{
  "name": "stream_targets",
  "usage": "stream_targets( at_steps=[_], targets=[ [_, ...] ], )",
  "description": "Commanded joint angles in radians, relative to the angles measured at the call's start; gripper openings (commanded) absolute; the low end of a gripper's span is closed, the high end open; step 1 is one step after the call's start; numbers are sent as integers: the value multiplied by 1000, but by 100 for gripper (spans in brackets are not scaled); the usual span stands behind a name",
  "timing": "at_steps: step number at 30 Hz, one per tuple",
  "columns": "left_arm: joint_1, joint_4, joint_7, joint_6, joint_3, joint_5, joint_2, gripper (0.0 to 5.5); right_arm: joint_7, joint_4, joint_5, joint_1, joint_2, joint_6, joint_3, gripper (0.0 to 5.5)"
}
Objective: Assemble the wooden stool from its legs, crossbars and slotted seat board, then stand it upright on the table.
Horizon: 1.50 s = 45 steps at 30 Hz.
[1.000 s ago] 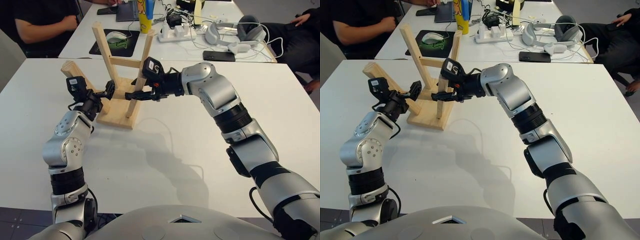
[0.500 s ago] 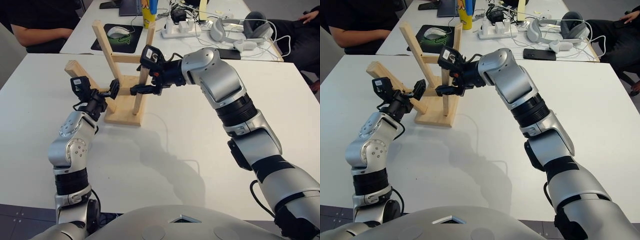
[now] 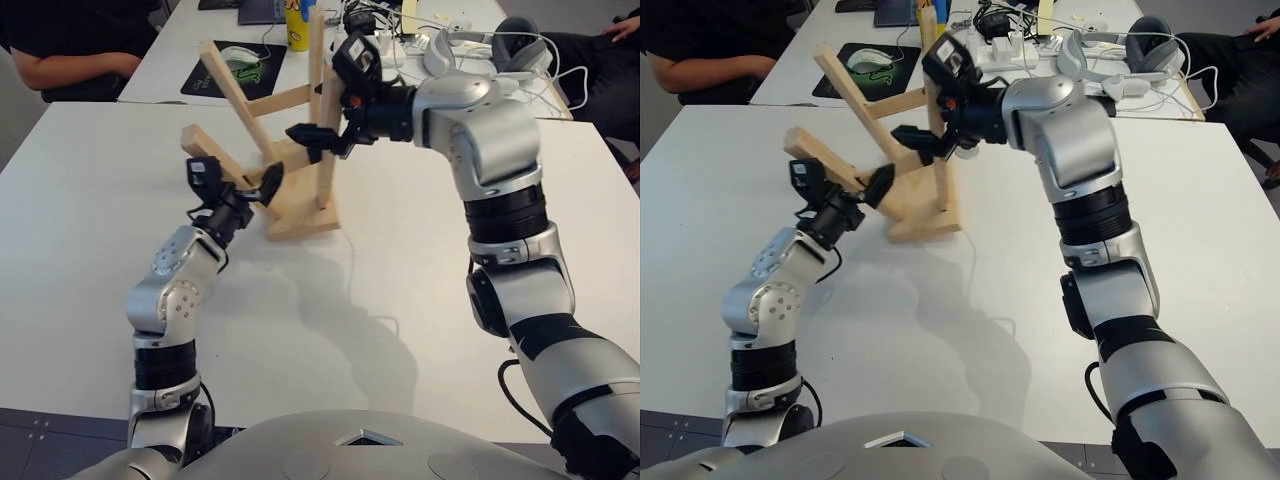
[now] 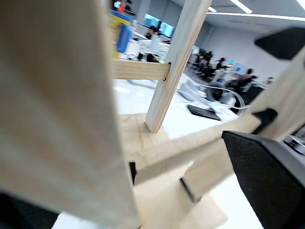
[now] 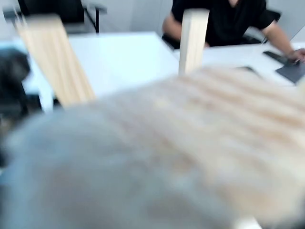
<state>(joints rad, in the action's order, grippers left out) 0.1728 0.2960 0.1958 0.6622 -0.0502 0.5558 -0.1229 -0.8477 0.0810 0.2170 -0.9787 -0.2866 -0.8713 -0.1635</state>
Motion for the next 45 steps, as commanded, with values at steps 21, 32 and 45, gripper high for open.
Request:
stream_targets(
  at_steps=[21,32,45],
  targets=[
    [33,16,129,147,71,57,-35,500,182,-121,125,413,-62,0,172,468],
    [71,1,172,177,72,66,-70,500,253,-91,252,577,13,102,338,468],
    [70,-4,190,198,75,73,-83,500,279,-173,385,512,-2,260,441,468]
  ],
)
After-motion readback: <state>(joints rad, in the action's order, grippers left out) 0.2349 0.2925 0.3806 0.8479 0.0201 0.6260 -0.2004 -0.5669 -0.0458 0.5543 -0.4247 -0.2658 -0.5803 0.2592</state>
